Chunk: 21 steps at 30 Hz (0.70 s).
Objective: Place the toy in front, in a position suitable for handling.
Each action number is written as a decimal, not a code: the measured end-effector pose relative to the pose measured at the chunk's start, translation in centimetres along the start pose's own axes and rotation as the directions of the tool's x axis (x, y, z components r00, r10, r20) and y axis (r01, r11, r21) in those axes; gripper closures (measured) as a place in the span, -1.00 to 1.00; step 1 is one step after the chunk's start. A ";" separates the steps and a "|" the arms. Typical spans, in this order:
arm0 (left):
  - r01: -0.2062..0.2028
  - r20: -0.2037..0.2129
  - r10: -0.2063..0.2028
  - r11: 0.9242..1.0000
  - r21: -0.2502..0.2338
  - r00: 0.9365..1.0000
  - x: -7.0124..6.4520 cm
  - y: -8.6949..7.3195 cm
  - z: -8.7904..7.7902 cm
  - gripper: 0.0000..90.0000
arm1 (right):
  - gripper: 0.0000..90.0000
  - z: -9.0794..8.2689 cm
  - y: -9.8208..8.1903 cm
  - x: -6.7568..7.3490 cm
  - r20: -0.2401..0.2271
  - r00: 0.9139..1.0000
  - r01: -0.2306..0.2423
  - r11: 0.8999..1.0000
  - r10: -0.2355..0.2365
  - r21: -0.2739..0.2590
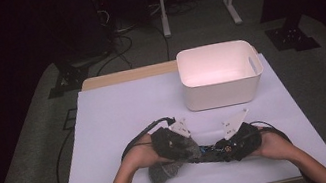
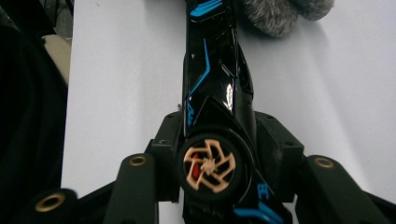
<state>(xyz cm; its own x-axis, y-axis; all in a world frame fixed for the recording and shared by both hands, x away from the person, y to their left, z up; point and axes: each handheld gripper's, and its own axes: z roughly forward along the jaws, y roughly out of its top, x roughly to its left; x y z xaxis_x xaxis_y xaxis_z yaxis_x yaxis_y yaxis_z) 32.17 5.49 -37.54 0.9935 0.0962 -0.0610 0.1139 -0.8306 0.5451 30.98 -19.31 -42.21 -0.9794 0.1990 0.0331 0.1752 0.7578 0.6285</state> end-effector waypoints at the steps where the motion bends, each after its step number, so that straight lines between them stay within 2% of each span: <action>1: 0.001 0.002 -0.001 1.000 -0.002 1.000 0.0 0.0 0.0 0.71 | 0.10 0.0 0.3 -0.1 0.000 1.000 0.003 1.000 -0.003 0.003; 4: 0.002 0.009 -0.002 1.000 -0.016 1.000 0.1 -0.2 0.1 0.71 | 0.02 0.3 1.3 -0.2 -0.003 1.000 0.000 1.000 0.000 0.018; 10: 0.000 0.020 0.001 0.999 -0.035 1.000 0.0 -0.5 0.1 0.71 | -0.01 1.2 2.8 -0.3 -0.010 1.000 0.021 0.999 -0.021 0.046; 14: -0.004 0.018 0.005 0.999 -0.039 1.000 -0.1 -0.7 0.1 0.71 | 0.17 2.2 3.6 0.0 -0.023 0.999 0.037 0.997 -0.036 0.067; 21: 0.013 0.026 -0.012 0.998 -0.057 1.000 -0.1 -1.2 0.0 0.71 | 0.21 2.2 3.6 0.5 0.005 0.997 0.071 0.995 -0.071 0.068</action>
<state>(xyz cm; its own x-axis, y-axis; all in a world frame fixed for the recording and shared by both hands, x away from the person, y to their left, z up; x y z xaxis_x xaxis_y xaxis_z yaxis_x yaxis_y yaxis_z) 31.96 6.48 -38.23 0.9918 0.0917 -0.0891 0.1267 -0.7969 0.5906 31.37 -15.12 -41.61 -0.9889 0.1479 -0.0160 0.1119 0.8104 0.5750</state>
